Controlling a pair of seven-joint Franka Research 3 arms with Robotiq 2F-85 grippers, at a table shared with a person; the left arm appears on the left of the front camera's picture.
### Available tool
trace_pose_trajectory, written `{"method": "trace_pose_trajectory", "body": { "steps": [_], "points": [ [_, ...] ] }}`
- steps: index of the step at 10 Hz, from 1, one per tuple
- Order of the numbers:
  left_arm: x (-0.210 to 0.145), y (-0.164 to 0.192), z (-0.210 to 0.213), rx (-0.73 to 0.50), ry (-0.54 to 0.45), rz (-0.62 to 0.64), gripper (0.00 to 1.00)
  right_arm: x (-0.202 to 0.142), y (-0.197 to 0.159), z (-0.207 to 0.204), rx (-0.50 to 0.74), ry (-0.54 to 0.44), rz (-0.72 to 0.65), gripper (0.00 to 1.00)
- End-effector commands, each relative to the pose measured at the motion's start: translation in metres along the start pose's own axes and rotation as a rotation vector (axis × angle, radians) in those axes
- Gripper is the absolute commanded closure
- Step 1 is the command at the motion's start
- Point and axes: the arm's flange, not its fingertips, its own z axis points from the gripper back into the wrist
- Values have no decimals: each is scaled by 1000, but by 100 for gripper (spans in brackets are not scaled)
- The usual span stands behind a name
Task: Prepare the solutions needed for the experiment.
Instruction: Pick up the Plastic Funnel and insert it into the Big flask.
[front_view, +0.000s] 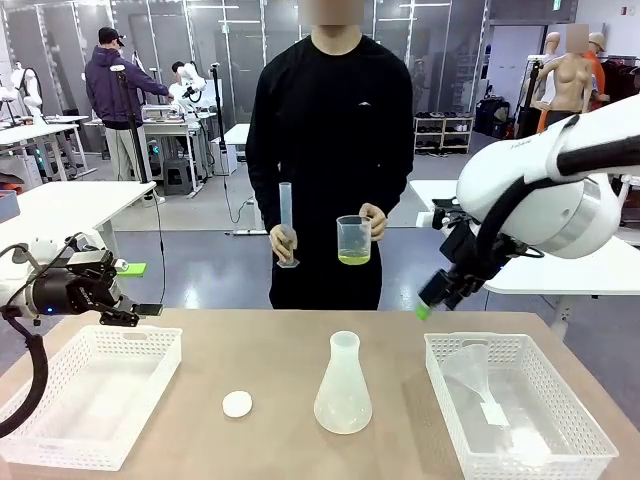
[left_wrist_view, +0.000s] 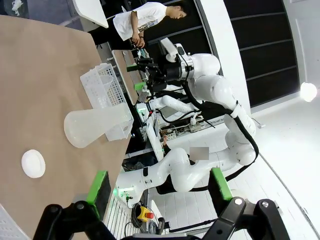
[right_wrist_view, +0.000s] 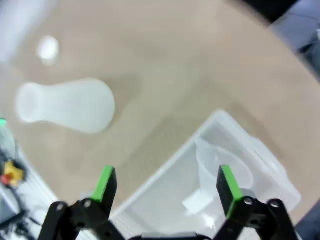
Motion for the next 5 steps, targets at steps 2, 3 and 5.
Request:
{"method": "trace_pose_trajectory", "body": {
  "steps": [2, 3, 5],
  "points": [
    [-1, -3, 0, -4, -5, -2, 0, 2, 6, 25, -71, 243, 356, 0],
    [-1, -3, 0, -4, -5, -2, 0, 1, 9, 26, -84, 271, 437, 0],
    [-1, -3, 0, -4, -5, -2, 0, 0, 7, 23, -87, 313, 548, 0]
  ]
}}
